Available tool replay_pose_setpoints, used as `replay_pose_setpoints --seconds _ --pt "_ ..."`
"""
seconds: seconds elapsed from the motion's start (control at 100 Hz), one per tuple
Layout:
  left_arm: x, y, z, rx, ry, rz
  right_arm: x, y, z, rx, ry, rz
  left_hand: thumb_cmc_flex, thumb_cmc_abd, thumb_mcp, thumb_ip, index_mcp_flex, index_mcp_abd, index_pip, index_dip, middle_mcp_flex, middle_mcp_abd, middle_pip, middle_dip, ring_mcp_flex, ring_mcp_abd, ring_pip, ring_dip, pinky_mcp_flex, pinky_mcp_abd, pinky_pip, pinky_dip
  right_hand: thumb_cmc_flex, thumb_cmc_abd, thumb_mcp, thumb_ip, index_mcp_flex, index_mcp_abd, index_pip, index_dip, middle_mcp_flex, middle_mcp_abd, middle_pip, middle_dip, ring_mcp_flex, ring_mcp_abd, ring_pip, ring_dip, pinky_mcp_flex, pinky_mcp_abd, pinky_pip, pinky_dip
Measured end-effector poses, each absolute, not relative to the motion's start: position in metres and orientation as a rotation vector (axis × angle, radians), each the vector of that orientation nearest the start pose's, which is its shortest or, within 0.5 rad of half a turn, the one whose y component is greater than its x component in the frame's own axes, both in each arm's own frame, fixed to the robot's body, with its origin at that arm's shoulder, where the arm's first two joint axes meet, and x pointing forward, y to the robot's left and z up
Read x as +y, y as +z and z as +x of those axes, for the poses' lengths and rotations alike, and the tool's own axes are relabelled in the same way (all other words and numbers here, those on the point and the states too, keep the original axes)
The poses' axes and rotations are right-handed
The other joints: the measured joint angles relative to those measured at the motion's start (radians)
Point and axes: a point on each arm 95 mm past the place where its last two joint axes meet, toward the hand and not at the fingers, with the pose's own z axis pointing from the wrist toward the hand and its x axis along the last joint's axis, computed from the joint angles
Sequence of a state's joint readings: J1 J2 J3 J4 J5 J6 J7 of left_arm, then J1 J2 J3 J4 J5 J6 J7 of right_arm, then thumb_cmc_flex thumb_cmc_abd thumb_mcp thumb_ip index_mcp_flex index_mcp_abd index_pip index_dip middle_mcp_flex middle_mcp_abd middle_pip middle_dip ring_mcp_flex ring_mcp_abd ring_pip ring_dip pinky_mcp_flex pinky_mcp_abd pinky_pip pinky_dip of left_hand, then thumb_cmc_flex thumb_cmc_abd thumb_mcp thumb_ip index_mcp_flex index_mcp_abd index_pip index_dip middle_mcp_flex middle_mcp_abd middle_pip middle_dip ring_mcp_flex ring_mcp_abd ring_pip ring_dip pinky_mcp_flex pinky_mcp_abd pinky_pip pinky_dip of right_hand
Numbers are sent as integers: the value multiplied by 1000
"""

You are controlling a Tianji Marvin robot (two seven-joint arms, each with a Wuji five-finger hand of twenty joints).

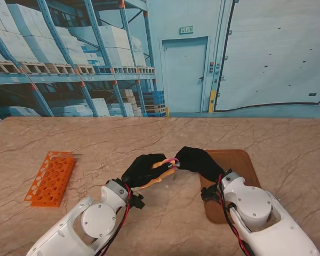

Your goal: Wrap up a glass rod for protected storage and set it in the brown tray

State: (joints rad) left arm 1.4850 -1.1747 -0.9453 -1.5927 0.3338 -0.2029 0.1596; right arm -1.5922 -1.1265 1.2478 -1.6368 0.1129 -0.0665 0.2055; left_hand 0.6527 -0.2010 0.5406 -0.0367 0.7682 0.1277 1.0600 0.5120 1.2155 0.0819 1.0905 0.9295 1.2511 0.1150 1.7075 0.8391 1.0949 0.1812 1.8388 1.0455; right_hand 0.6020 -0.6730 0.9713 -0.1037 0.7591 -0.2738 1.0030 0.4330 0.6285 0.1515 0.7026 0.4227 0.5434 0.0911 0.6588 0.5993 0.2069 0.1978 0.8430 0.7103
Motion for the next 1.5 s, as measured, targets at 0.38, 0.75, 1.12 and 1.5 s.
replay_pose_setpoints --seconds 0.38,0.75,1.12,1.5 --pt "-117 -314 376 1206 -2301 -1635 25 -317 388 -875 -1989 -2047 -4 0 0 0 0 0 11 0 0 0 1 0 0 0 4 0 0 0 0 0 -3 5 55 3 0 14 11 28 46 -9 10 0 7 0 1 0 1 0 0 0" --pt "-117 -314 376 1190 -2318 -1623 32 -322 387 -914 -2025 -2088 -15 -23 33 -1 26 0 11 0 3 -1 2 2 0 0 5 0 0 0 0 0 -4 -5 85 3 10 24 11 42 132 -12 41 1 38 5 25 0 11 1 1 0" --pt "-117 -315 374 1173 -2320 -1649 40 -328 385 -1131 -2175 -2002 -21 -23 45 -1 27 0 11 -3 12 -2 2 11 4 0 5 0 1 2 0 0 -5 -11 87 3 22 24 10 51 186 -15 49 1 57 9 59 2 21 3 21 0" --pt "-117 -315 374 1154 -2314 -1641 44 -330 384 -1392 -2458 -1748 -21 -44 45 -1 28 0 35 1 12 -2 2 20 4 0 5 0 1 2 0 0 -6 -11 98 3 23 24 10 41 227 -24 87 1 99 9 96 14 43 14 51 0"
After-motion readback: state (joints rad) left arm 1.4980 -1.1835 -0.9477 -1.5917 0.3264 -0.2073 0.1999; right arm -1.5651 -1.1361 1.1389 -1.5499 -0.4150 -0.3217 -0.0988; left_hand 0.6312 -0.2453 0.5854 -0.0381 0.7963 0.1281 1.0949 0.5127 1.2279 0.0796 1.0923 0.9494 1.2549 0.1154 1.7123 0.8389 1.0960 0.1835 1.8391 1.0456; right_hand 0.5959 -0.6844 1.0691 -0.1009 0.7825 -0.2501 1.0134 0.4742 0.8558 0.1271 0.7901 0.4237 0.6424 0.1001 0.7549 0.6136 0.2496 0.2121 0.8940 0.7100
